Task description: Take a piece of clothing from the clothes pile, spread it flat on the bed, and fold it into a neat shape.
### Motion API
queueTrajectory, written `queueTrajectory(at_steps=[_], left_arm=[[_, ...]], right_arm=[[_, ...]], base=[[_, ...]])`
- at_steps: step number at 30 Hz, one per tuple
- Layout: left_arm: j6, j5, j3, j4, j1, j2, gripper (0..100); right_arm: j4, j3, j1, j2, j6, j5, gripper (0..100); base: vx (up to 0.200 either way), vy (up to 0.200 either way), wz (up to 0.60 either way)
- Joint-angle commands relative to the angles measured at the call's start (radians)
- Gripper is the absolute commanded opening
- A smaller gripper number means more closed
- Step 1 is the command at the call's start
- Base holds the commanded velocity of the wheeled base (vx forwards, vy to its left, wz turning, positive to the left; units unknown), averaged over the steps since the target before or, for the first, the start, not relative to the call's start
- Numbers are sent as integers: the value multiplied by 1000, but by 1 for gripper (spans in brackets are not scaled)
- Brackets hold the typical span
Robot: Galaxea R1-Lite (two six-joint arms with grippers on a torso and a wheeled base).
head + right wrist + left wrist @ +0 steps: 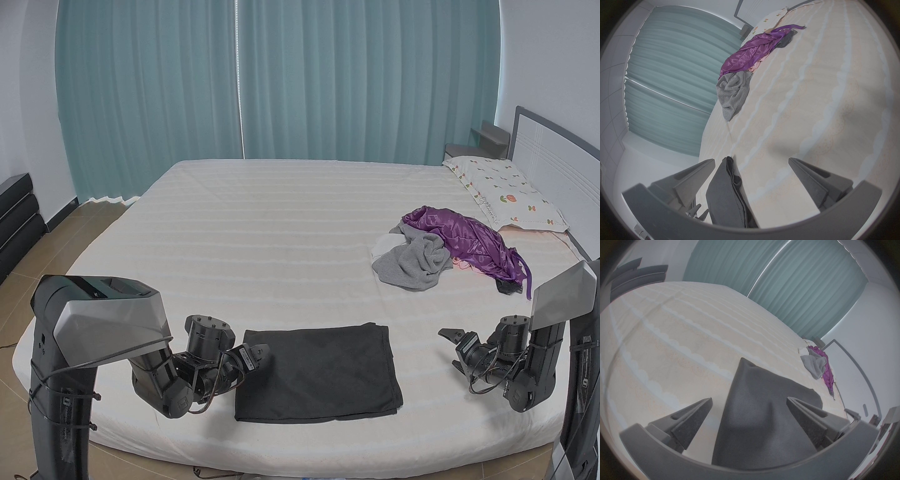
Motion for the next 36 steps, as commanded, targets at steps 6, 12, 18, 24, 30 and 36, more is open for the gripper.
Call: queueTrajectory(at_steps=[6, 12, 18, 24, 30, 36], left_arm=[[41, 53, -4, -10, -23, 51, 100], [43, 53, -6, -16, -32, 52, 100], [39, 53, -15, -15, -37, 52, 0], [33, 55, -15, -16, -37, 51, 0], [32, 56, -10, -16, -37, 48, 0], [24, 58, -6, -16, -34, 45, 0]], right_arm=[[-13, 0, 1, 8, -3, 0, 100], [-13, 0, 4, 16, -22, -1, 100], [-13, 0, 4, 16, -22, -1, 100], [-13, 0, 6, 16, -22, 0, 100], [-13, 0, 6, 16, -22, 0, 100], [-13, 1, 4, 16, -22, 0, 100]], base=[[0, 0, 0], [0, 0, 0], [0, 0, 0], [0, 0, 0], [0, 0, 0], [0, 0, 0]])
